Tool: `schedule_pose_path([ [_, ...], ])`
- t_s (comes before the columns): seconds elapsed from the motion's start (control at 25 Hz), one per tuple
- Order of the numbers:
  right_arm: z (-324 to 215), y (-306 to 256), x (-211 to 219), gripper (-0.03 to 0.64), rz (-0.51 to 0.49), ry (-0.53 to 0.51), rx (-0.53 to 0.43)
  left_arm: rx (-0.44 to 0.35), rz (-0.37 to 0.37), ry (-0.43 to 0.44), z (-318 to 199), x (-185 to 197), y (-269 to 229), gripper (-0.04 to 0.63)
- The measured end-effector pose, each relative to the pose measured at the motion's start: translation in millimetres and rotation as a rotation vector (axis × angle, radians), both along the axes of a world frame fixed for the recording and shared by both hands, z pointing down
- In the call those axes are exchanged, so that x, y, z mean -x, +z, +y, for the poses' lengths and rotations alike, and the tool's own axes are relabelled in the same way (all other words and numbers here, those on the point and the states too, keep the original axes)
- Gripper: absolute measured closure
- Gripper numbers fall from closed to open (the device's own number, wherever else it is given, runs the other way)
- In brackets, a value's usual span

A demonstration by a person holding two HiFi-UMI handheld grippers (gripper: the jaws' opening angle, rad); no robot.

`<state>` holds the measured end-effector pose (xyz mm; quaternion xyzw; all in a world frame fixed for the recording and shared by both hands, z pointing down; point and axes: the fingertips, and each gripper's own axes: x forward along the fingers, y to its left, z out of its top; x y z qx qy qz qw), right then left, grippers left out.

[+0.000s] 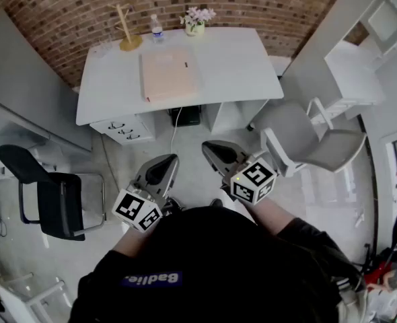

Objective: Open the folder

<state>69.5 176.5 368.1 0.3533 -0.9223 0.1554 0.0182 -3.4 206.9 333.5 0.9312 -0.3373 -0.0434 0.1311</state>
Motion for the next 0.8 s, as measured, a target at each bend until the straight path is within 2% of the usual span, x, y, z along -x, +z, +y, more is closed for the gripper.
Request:
schedule_pose_path([
  [0.56, -15.0, 2.5, 20.2, 0.589, 0.018, 0.022, 0.014, 0.006, 0.010, -0.002, -15.4, 28.7, 2.6, 0.594],
  [0.8, -27.0, 2.3, 31.9, 0.589, 0.054, 0.083, 0.023, -0.003, 0.026, 0.016, -26.4, 51.7, 3.0, 0.594],
])
